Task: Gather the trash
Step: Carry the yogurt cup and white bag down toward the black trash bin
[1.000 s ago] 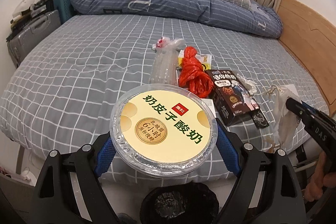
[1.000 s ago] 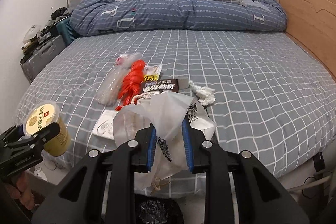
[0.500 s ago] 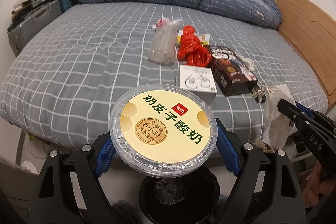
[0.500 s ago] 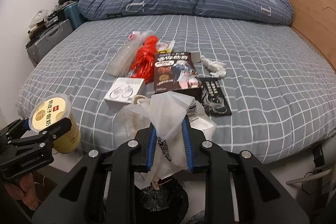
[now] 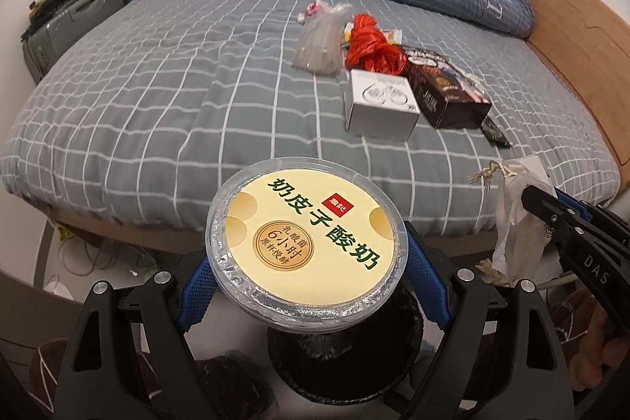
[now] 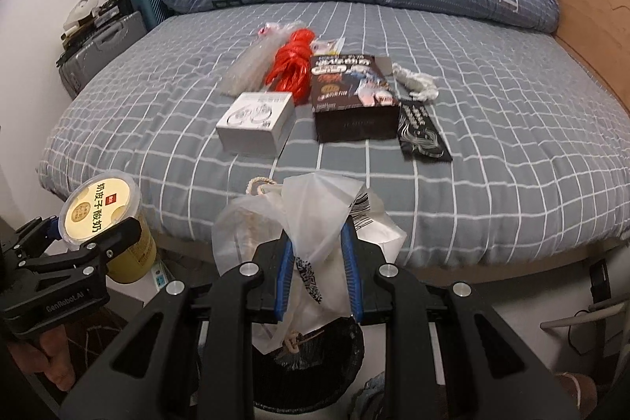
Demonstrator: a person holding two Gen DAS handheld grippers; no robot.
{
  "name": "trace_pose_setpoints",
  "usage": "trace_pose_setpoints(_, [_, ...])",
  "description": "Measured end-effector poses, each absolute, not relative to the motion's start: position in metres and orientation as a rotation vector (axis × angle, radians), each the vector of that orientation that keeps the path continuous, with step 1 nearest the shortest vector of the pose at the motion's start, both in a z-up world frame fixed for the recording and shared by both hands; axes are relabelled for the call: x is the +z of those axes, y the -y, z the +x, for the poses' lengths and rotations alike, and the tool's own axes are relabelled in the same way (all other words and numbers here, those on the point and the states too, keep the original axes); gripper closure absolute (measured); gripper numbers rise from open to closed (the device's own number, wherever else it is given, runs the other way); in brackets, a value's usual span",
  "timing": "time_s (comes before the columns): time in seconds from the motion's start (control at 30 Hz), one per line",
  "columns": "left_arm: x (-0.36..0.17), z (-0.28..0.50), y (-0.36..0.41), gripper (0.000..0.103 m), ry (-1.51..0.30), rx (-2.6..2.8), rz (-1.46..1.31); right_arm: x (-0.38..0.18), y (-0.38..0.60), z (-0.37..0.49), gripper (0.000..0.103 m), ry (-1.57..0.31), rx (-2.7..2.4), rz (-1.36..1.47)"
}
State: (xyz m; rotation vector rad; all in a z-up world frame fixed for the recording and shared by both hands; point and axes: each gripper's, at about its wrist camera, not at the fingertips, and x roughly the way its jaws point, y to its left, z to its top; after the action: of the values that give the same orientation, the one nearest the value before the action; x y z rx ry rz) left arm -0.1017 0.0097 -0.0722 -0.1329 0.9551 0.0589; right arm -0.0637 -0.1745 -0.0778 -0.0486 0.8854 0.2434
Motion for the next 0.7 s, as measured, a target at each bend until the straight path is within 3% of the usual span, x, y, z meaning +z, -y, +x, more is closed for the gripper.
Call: trace_pose_setpoints(0.7, [-0.138, -0.116, -0.016, 0.021, -1.1, 0.073, -0.111, -0.153, 0.159, -0.082, 0.08, -1.078, 0.257, -0.059])
